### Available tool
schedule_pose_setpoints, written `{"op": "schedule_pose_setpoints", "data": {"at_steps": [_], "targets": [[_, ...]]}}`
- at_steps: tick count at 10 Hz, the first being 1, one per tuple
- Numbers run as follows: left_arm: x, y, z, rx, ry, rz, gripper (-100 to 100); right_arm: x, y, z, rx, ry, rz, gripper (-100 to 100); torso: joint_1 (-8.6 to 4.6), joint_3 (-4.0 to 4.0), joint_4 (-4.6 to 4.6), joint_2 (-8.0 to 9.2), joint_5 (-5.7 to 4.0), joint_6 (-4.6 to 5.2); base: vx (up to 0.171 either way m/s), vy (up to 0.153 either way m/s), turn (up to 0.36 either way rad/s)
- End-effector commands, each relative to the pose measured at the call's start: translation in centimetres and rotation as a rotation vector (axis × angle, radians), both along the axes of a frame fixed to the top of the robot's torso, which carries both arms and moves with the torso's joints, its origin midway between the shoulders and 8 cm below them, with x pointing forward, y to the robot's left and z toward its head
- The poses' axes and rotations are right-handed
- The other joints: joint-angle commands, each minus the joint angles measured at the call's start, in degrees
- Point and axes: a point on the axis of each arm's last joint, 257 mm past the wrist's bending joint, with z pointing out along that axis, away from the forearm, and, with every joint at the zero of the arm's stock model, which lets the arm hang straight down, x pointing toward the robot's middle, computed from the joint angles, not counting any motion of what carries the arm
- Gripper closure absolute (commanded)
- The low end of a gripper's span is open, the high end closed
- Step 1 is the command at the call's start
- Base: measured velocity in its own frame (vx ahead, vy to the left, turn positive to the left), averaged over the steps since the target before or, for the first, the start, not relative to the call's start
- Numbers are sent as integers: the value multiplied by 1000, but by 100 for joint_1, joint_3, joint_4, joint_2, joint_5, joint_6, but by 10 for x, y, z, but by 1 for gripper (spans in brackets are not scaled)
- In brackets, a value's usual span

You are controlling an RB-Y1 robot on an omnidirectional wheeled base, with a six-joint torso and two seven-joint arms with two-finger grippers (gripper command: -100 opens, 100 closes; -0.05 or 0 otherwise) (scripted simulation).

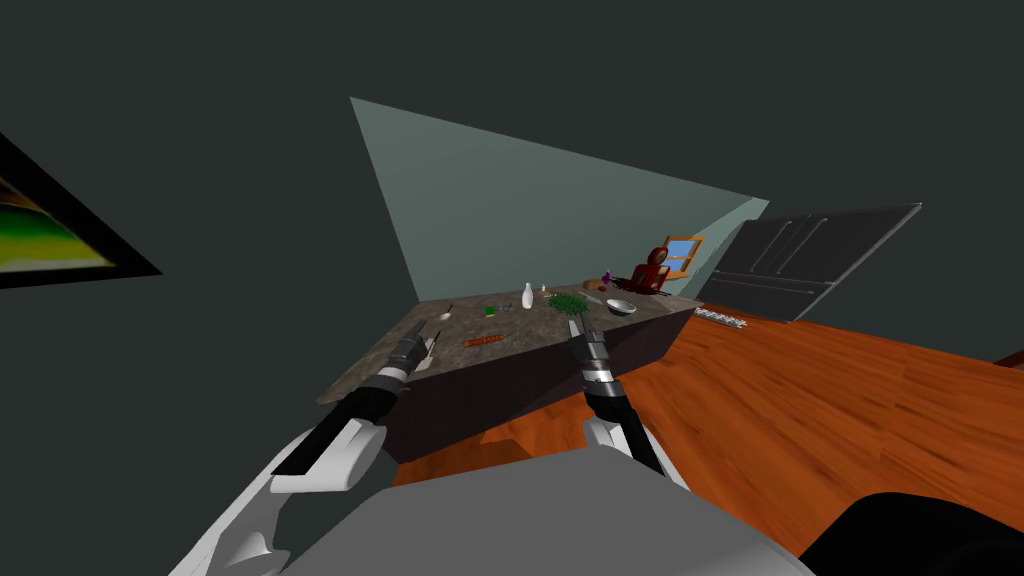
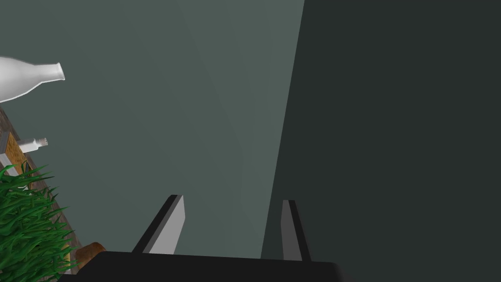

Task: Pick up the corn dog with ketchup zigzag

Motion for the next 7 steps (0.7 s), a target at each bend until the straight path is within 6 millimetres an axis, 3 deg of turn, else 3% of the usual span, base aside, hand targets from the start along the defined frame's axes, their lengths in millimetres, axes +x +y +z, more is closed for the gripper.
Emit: {"op": "schedule_pose_setpoints", "data": {"at_steps": [1, 7], "targets": [[3, 1, -13, -9, 50, -1, -100, 0, 0, 0, 0, 0, 0, 0, 0, 0, 0, 0, 0, 0, 10, -16, -22], [16, 6, -47, -58, 218, -21, -100, 0, 0, 0, 0, 0, 0, 0, -2, -2, -1, -3, 0, -1, 15, -23, -29]]}}
